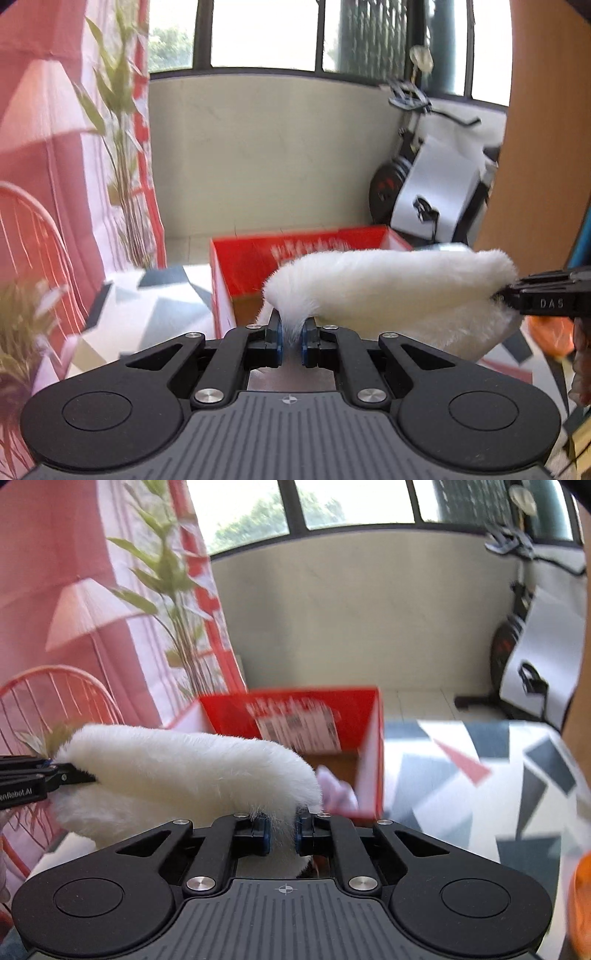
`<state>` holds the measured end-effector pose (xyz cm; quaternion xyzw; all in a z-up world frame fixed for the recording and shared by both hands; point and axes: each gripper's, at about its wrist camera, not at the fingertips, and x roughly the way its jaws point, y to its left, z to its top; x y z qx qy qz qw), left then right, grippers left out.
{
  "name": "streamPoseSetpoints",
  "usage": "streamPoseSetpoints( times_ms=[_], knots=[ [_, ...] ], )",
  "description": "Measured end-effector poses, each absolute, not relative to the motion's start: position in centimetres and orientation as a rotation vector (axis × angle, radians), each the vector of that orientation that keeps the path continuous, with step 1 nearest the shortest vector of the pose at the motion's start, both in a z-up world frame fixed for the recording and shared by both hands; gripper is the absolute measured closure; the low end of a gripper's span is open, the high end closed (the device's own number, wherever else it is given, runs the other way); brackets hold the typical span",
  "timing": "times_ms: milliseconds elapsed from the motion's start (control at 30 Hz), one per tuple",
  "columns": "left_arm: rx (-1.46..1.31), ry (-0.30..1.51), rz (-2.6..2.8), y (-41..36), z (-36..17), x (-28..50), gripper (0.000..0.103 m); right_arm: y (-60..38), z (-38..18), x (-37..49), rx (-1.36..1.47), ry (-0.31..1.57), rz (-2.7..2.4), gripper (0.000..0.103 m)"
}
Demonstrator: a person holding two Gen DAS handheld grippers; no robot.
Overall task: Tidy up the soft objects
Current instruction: 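Lift the fur piece with both grippers and carry it toward the red box, then lower the fur piece into the red box and open both grippers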
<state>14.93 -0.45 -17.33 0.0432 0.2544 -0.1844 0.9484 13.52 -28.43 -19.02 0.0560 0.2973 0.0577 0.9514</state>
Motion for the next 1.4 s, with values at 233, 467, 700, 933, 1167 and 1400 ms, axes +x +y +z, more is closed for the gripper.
streamPoseSetpoints(
  times_ms=[233, 467, 700, 933, 1167, 1400],
  knots=[
    [0.074, 0.459, -0.350, -0.8, -14.1, 17.1, 0.093, -27.5, -15.4, 16.9, 0.019, 0.533, 0.135, 0.092],
    [0.072, 0.414, -0.360, -2.4, -12.1, 21.6, 0.093, -28.1, -13.8, 20.9, -0.021, 0.498, 0.103, 0.093],
    [0.054, 0.484, -0.363, -4.2, -13.5, 27.3, 0.093, -29.3, -15.1, 25.5, -0.054, 0.549, 0.074, 0.092],
    [0.084, 0.646, -0.370, -5.9, -18.1, 32.4, 0.093, -30.8, -18.8, 30.0, -0.068, 0.644, 0.057, 0.092],
    [0.182, 0.722, -0.341, -6.7, -20.7, 34.3, 0.093, -30.3, -22.1, 33.9, -0.130, 0.742, 0.076, 0.092],
    [0.210, 0.753, -0.344, -5.9, -21.1, 36.1, 0.091, -30.1, -23.4, 36.1, -0.145, 0.787, 0.091, 0.089]
  ],
)
